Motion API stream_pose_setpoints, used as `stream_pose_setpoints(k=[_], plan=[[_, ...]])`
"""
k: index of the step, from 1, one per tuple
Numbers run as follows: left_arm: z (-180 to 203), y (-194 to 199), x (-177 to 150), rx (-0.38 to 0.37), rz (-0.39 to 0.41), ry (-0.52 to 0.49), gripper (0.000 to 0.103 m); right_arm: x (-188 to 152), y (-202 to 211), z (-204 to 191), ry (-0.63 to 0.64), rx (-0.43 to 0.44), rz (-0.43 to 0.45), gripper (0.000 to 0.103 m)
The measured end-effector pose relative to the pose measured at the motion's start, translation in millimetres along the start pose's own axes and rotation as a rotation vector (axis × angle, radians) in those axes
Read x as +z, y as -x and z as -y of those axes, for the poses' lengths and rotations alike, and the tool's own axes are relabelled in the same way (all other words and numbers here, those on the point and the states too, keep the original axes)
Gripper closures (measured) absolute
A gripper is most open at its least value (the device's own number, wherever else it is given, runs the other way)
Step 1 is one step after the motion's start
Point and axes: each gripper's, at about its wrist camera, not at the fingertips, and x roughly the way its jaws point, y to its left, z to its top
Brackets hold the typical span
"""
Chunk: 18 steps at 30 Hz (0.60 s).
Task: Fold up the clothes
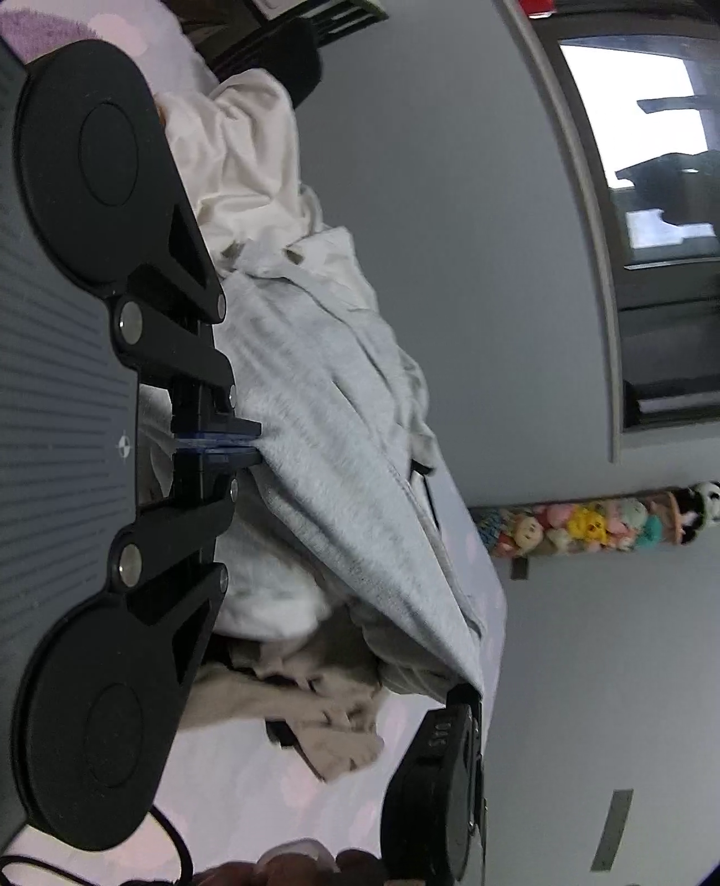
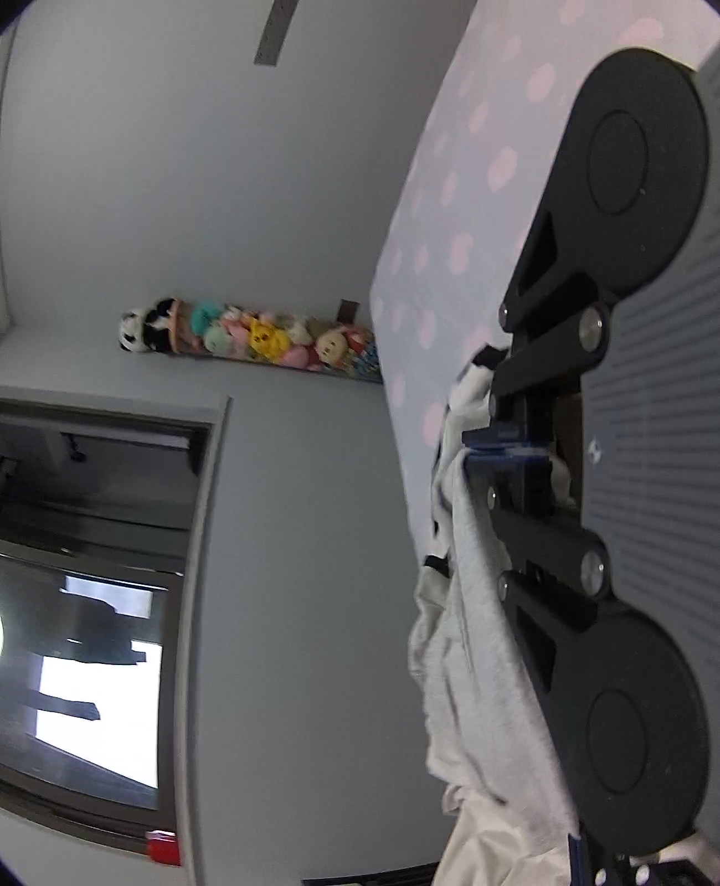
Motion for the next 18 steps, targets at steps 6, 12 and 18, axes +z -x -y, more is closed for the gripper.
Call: stream_pose_setpoints(k=[6,12,18], plan=[[15,52,0,-0.069,0.049,0.004,0.102,4,80,26,-0.039,-0.044,0.048,0.101],[38,110,-13,-0.198,0.038,-0.017,0.102,-10,167,57,-0.096,-0.095,0.037,0.101],[66,154,-36,-0.355,-0.001,-0.075,0.102,-39,250,89,-0.15,-0.21,-0.021,0.101]])
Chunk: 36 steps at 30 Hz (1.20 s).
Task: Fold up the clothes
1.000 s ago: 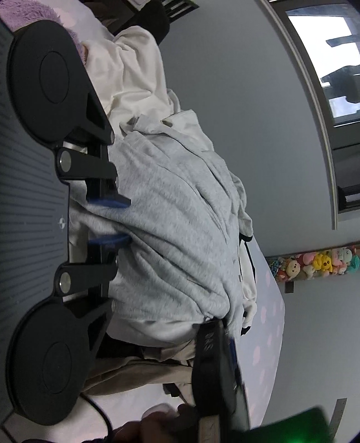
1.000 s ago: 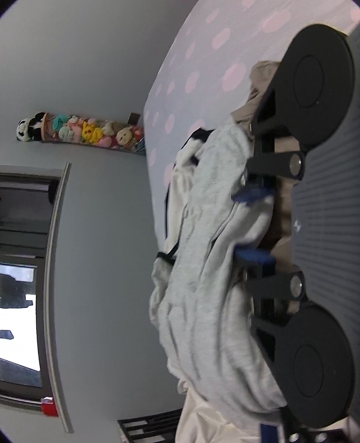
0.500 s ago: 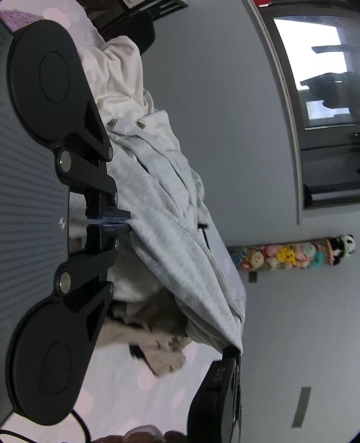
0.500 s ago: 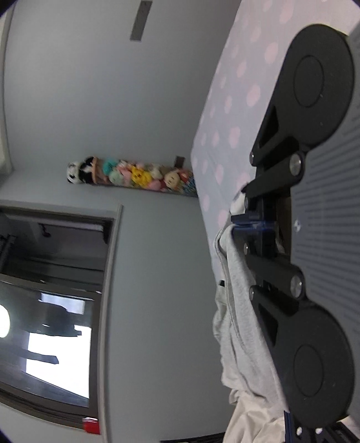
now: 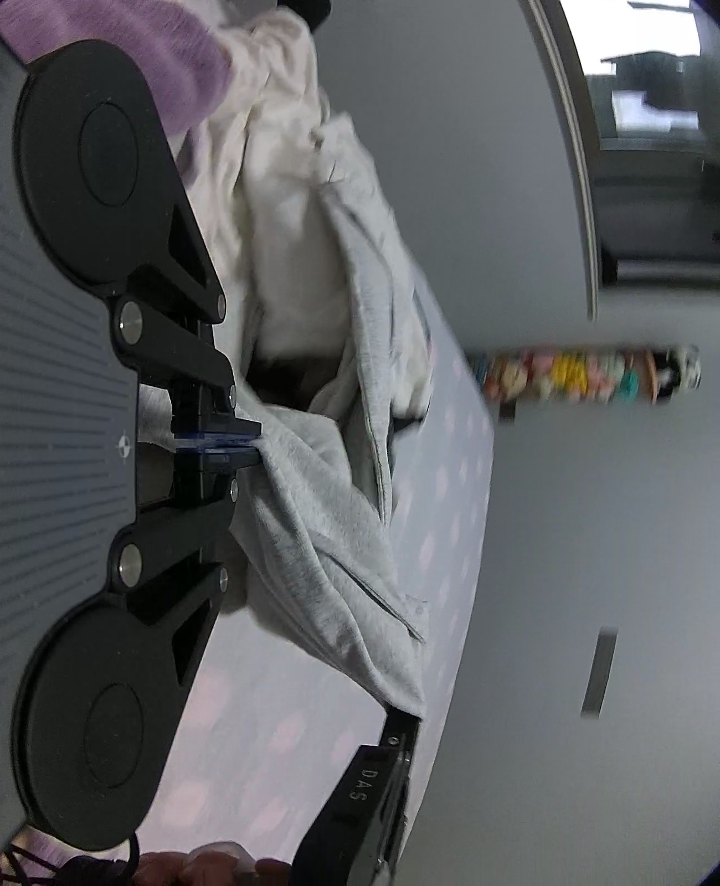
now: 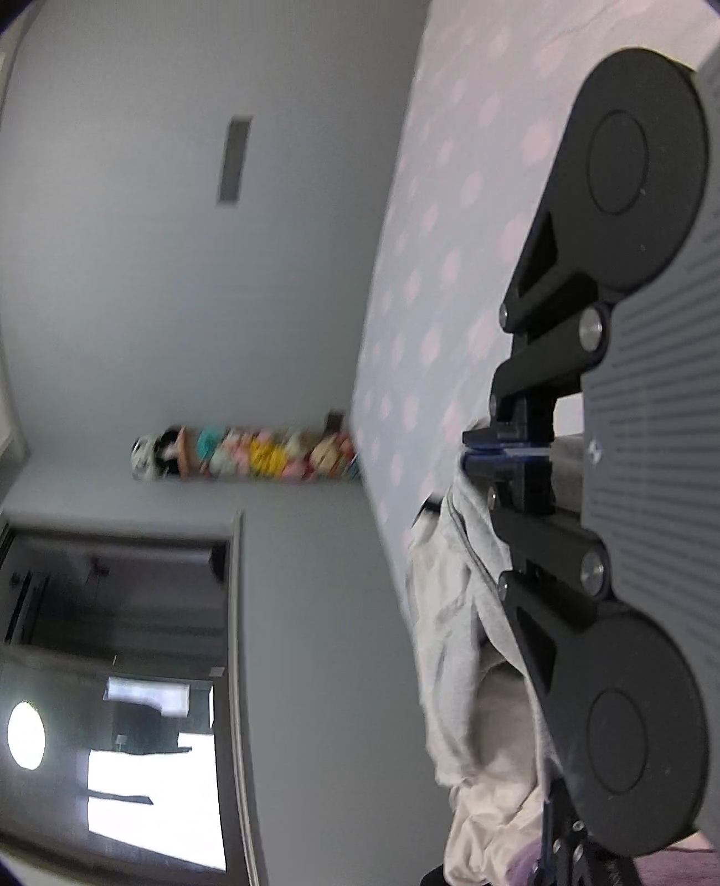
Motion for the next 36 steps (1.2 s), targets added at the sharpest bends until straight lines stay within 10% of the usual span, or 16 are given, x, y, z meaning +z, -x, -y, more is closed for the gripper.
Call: stream_pose_setpoints(k=[12,19,27,36], plan=[[74,7,-32,-0.328,-0.14,-0.181,0.102,-55,84,91,-0.091,-0.279,-0.2,0.1],[56,6,-32,-0.332,-0.176,-0.125,0.088,-67,86,102,-0.164,-0.27,-0.327,0.099],[42,17,-23,-0.248,-0.161,-0.082,0.069,-65,84,122,-0.261,-0.304,-0.307,0.065],[25,-8,-10,-0.186,-0.177,-0.007,0.058,-69,109,161,-0.339,-0.39,-0.253,0.055]])
